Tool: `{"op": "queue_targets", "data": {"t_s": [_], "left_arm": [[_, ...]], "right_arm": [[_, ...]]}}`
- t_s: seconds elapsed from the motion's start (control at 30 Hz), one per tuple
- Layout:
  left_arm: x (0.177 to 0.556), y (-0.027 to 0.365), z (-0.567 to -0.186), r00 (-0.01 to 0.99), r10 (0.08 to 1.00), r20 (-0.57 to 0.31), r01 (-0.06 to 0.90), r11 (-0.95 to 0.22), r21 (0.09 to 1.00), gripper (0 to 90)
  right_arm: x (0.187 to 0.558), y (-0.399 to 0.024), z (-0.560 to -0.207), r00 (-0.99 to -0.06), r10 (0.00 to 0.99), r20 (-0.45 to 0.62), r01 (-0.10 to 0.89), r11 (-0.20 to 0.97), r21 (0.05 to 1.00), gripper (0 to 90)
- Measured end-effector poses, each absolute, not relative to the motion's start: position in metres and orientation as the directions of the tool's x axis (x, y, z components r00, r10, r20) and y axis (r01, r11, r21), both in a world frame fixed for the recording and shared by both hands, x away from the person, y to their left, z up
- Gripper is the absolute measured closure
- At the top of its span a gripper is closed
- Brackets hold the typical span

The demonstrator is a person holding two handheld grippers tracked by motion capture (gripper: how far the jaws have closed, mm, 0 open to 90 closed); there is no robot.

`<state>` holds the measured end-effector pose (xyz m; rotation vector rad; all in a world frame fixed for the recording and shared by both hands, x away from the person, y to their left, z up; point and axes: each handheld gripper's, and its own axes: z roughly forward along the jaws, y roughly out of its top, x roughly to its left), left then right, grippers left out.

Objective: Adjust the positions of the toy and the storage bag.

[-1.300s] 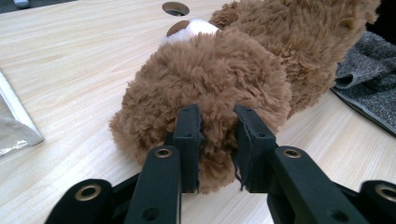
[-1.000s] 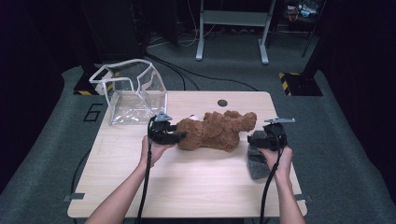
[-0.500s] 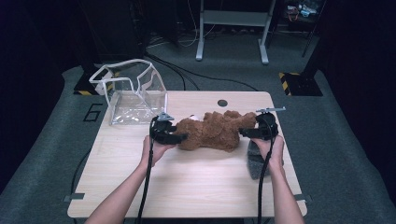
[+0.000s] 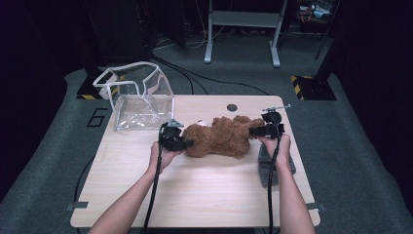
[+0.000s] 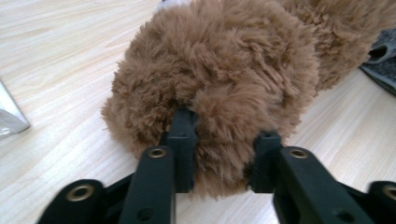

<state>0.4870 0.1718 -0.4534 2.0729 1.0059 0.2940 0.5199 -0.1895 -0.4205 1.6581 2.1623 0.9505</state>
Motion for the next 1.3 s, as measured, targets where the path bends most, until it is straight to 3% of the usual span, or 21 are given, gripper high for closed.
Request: {"op": "queue_targets", "data": {"t_s": [0.1,0.23,0.6,1.3], "left_arm": [[0.485,0.168,-0.450,0.655,0.751,-0.086,0.541,-0.386,0.748,76.0],[0.485,0.167,-0.444,0.659,0.750,-0.059,0.506,-0.384,0.772,77.7],[0.494,0.170,-0.412,0.656,0.755,0.003,0.442,-0.387,0.809,78.1],[0.524,0.179,-0.396,0.614,0.789,0.005,0.449,-0.354,0.821,78.1]], "right_arm": [[0.518,-0.186,-0.420,-0.321,0.930,0.179,0.752,0.135,0.645,64.9],[0.514,-0.187,-0.410,-0.331,0.932,0.150,0.703,0.137,0.698,68.0],[0.500,-0.186,-0.378,-0.346,0.935,0.076,0.605,0.160,0.780,68.6],[0.481,-0.169,-0.335,-0.369,0.928,0.049,0.513,0.160,0.843,68.8]]}}
